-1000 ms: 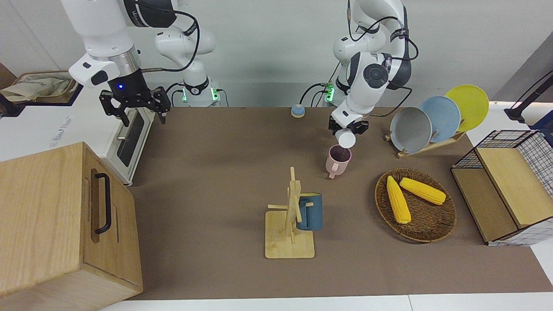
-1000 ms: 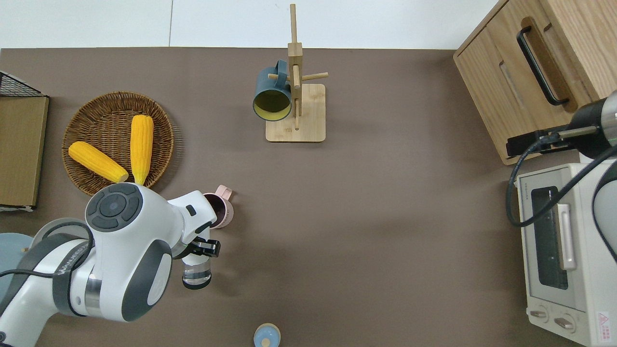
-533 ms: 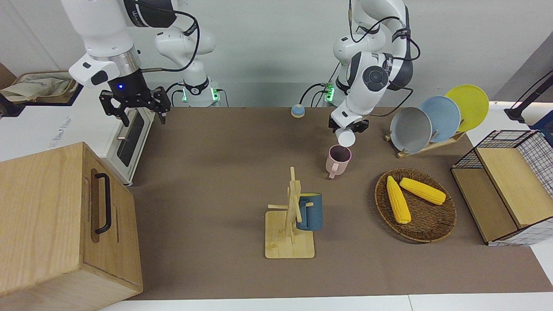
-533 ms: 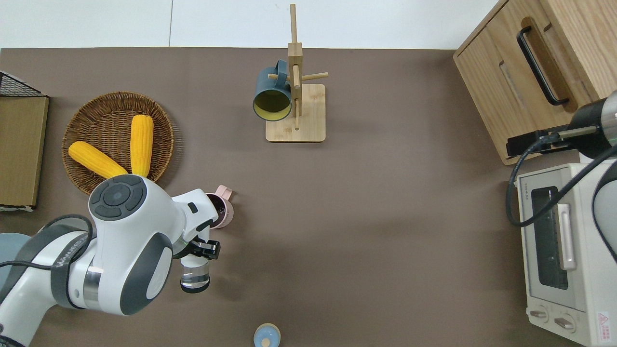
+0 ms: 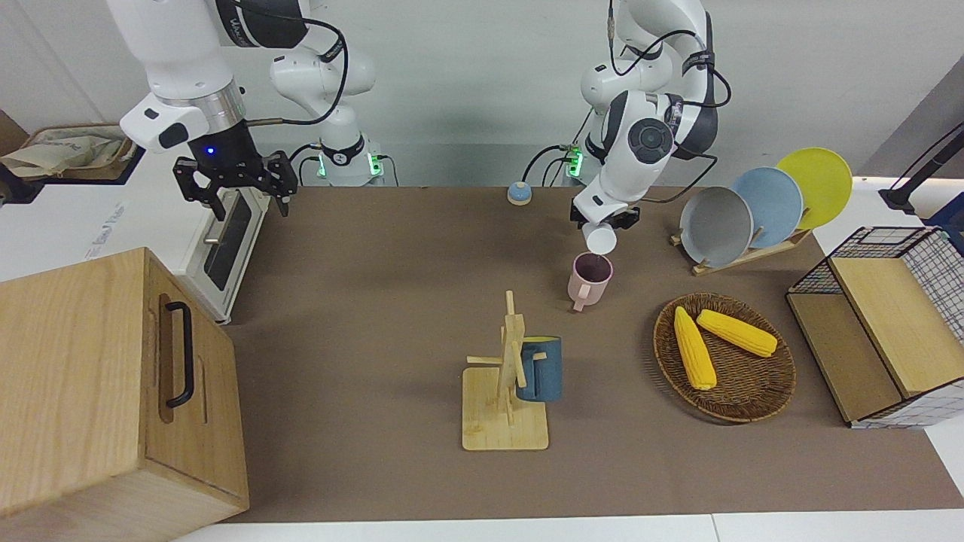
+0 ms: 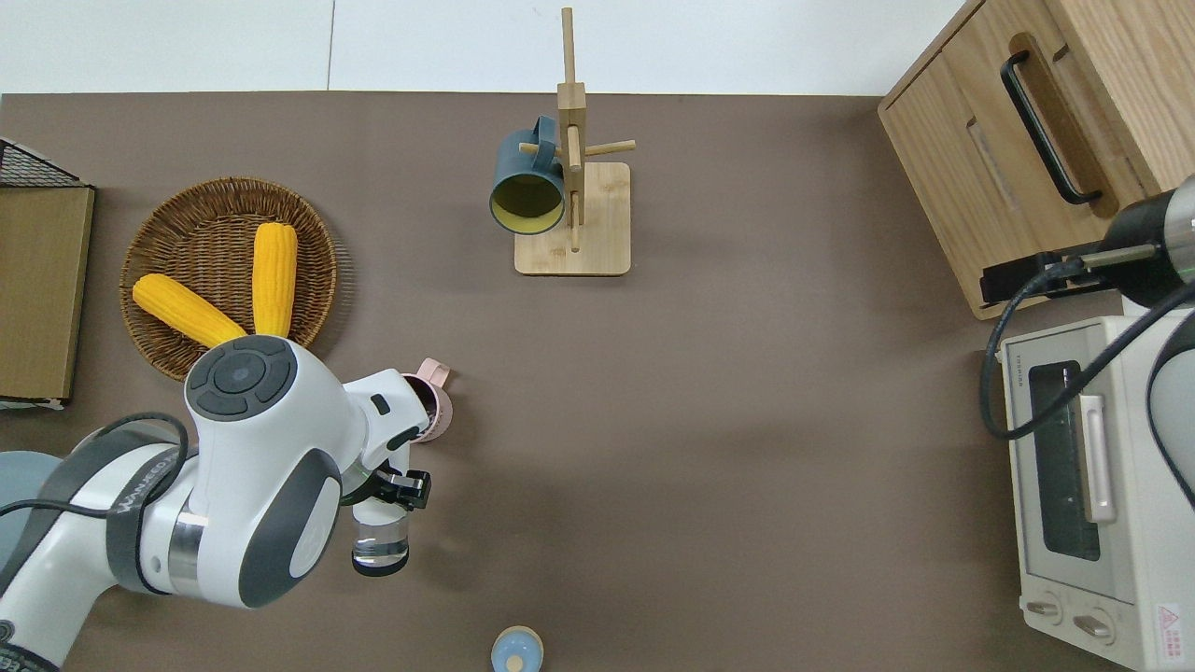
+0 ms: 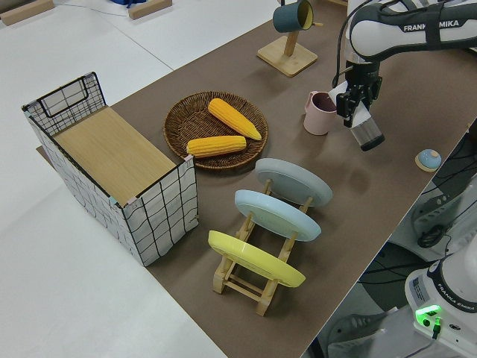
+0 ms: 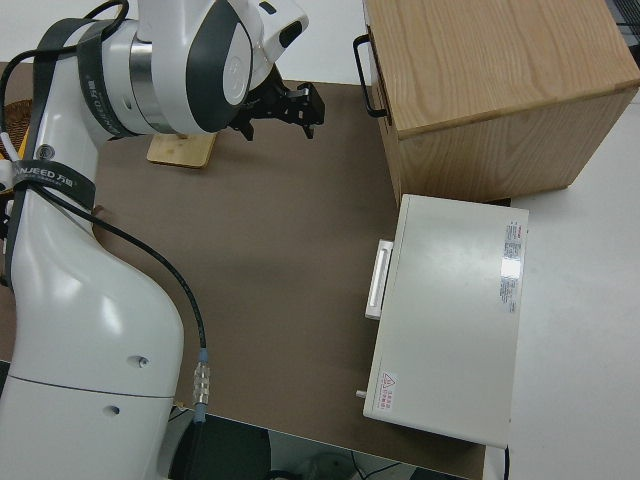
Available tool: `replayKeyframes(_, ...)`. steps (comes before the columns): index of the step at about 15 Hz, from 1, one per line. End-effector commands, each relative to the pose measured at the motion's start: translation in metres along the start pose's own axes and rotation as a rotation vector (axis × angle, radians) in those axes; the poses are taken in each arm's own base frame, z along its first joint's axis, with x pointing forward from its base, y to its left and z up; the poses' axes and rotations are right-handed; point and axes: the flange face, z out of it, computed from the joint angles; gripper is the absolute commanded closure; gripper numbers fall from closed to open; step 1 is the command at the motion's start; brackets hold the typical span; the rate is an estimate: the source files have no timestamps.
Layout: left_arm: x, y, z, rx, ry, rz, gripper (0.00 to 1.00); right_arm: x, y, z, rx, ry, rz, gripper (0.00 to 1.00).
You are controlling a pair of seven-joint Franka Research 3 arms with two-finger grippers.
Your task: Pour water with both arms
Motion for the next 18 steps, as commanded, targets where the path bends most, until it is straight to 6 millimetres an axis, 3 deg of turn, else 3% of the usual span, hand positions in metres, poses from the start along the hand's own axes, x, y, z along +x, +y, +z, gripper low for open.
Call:
replayKeyframes(1,-0.0004,0.0026,-0.0128,0.03,-0.019,-0.009,1.0,-0.002,-0.0012,-0.0035,0.018,-0.003,-0.005,0.013)
replayKeyframes(18,-0.0025,0.0119,-0.0149,0.036,-0.036,0.074,1.0,-0.0021,-0.0001,-0.0035,0.016,-0.003,-0.004,0.013)
